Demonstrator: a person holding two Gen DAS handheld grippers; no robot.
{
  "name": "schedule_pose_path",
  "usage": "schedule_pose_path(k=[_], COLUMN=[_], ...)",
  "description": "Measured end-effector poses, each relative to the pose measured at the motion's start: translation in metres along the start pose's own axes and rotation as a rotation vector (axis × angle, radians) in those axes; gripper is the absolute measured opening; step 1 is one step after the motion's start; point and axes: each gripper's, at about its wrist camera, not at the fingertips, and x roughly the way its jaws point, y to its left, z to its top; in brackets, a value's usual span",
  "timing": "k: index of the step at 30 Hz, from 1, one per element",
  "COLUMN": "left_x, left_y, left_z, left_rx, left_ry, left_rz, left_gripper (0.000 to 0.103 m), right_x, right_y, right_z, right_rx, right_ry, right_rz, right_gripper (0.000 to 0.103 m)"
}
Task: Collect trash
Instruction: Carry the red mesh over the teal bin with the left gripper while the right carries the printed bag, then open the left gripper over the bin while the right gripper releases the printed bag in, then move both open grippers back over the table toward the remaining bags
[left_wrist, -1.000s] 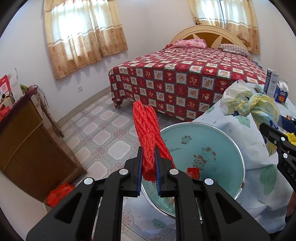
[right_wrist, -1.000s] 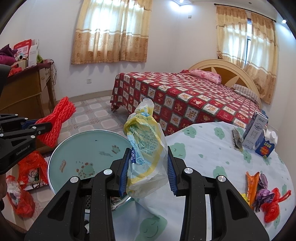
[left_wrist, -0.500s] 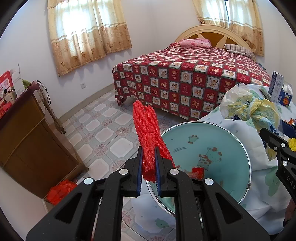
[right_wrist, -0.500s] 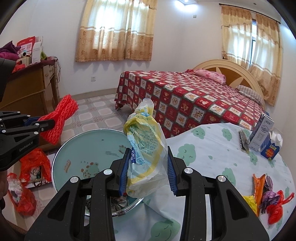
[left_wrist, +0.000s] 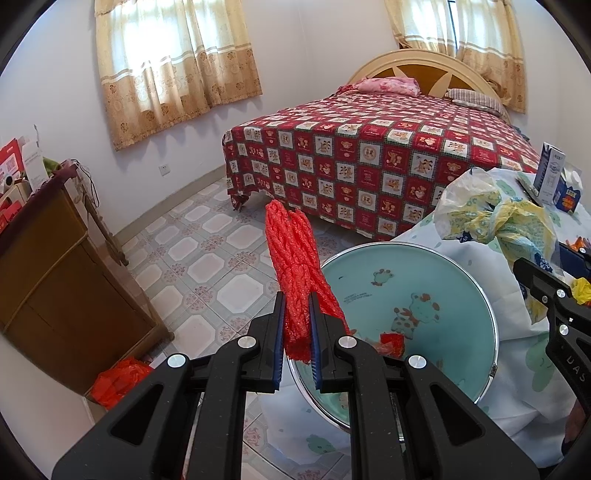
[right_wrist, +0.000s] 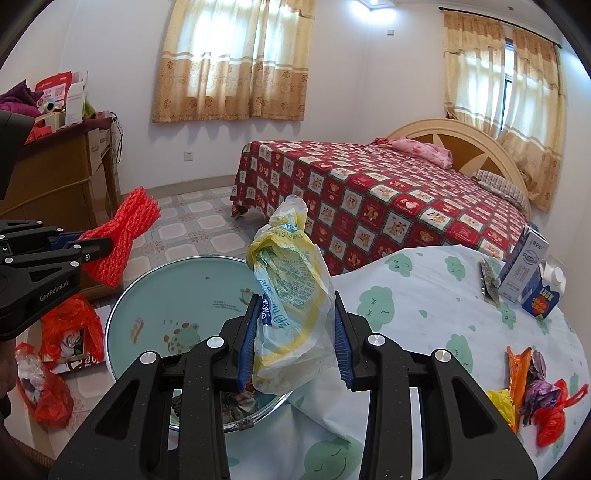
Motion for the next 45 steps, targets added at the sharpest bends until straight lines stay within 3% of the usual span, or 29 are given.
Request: schedule_pose_path(k=[15, 19, 21, 25, 27, 38, 45], left_x=[-0.001, -0.002, -0.004, -0.004, -0.004, 0.0, -0.007], left_y=[-0.004, -0.012, -0.017, -0.021, -0.021, -0.03, -0.07], left_z=[0.002, 0.001, 0.0, 0.0, -0.001, -0.011, -0.019], left_rx=[-0.002, 0.014, 0.023, 0.033, 0.029, 0.055, 0.125], left_ry=[0.004, 0.006, -0.002, -0.008, -0.012, 0.011, 0.033], left_rz=[-0.018, -0.051, -0.055, -0.061, -0.049, -0.05, -0.091], left_gripper=[0.014, 0.015, 0.028, 0.042, 0.06, 0.063, 0.063], right_x=[0.001, 0.002, 0.002, 0.001, 0.0, -0.028, -0.082], right_y=[0.005, 0.007, 0.007, 0.005, 0.002, -0.025, -0.091], right_z=[0.001, 0.002, 0.0, -0.003, -0.004, -0.017, -0.054], right_rx=[-0.005, -0.002, 0.002, 0.016, 0.024, 0.074, 0.15], right_ry=[-0.004, -0.009, -0.008, -0.008, -0.01, -0.001, 0.01], right_rz=[0.011, 0.025, 0.026, 0.022, 0.016, -0.048, -0.176], right_gripper=[0.037, 0.046, 0.05, 0.056, 0.06, 0.063, 0.063])
